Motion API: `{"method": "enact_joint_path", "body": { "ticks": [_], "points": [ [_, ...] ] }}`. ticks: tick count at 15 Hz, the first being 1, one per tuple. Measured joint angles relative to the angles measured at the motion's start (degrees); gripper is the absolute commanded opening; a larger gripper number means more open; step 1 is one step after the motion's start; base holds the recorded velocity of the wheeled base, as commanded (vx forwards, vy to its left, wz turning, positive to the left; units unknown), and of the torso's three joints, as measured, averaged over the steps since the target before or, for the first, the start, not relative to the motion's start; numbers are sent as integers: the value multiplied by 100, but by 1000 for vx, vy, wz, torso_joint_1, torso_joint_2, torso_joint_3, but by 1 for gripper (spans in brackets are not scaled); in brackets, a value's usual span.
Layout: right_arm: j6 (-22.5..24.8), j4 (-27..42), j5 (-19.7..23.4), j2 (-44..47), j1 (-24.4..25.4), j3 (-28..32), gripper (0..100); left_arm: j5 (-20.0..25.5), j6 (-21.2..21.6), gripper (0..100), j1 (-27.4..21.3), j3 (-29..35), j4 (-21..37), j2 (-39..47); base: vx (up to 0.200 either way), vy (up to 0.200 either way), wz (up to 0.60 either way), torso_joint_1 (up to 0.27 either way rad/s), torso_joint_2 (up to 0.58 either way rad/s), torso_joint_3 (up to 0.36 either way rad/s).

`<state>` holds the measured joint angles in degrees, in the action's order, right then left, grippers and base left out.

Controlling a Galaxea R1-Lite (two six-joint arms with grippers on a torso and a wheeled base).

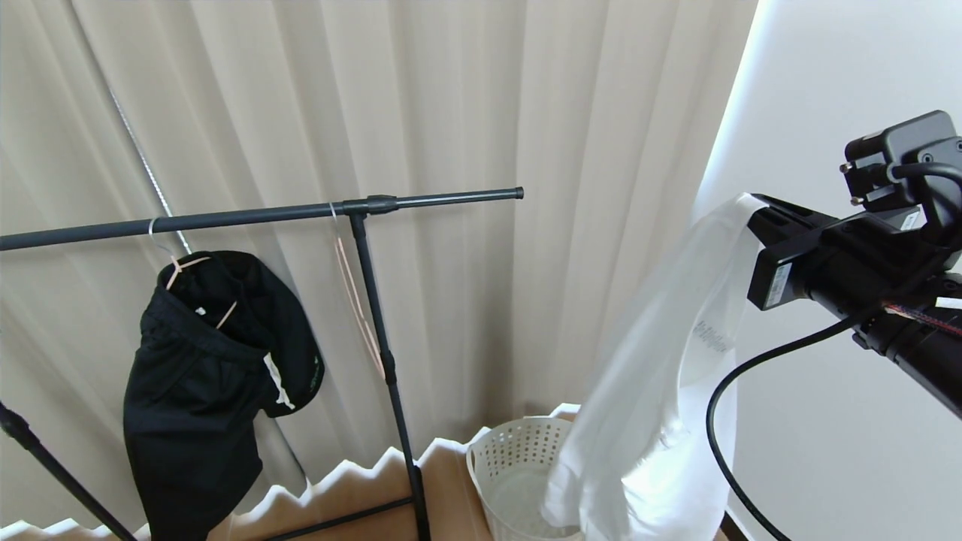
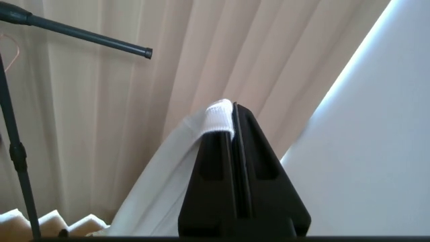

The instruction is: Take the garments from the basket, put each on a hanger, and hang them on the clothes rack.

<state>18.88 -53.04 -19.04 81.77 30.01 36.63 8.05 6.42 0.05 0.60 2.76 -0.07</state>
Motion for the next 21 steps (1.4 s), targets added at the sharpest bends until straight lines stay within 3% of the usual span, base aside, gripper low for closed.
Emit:
{"method": "enact_joint_path", "body": {
  "ticks": [3,15,18,21],
  "points": [
    [9,9,0,15,6,-9,0,2,2,100,-2,2,-2,0,0,0,600,10,-1,-1],
    [-2,-13,0,15,6,-37,0,2,-9,100,5,2,-5,0,0,183,0,1,1,1],
    [2,2,2,15,6,-50,0,5,-9,100,2,2,-2,0,200,200,0,-4,1,2],
    [0,-6,7,17,11,-9,0,0,-9,100,-2,2,0,0,0,0,-200,9,2,-2]
  ]
}}
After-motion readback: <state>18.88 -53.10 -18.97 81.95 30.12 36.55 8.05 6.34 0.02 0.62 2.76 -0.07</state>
